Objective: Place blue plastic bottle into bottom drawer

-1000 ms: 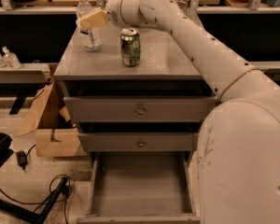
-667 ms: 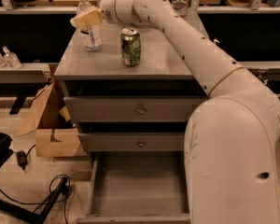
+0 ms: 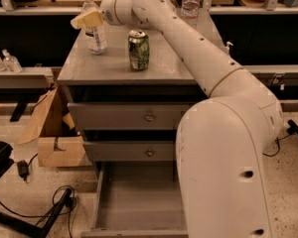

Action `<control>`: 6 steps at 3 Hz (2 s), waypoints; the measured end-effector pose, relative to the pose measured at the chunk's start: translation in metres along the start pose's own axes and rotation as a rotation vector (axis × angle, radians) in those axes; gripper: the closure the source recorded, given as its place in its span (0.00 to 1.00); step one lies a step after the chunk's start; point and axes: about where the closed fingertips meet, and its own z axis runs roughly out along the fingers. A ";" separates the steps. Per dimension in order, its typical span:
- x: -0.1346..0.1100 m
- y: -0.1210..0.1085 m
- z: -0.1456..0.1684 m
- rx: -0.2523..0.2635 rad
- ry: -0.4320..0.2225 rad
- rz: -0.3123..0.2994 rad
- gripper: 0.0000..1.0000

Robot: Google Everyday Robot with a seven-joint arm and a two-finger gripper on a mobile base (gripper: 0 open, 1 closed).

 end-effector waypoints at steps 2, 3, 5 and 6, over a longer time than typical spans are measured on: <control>0.014 -0.010 0.016 0.019 0.040 0.113 0.00; 0.016 -0.006 0.022 -0.019 0.038 0.159 0.26; 0.018 0.000 0.028 -0.049 0.040 0.176 0.72; 0.019 0.002 0.030 -0.054 0.042 0.177 0.96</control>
Offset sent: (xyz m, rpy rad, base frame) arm 0.0286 -0.0026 -0.0131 0.0635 0.1463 -0.0715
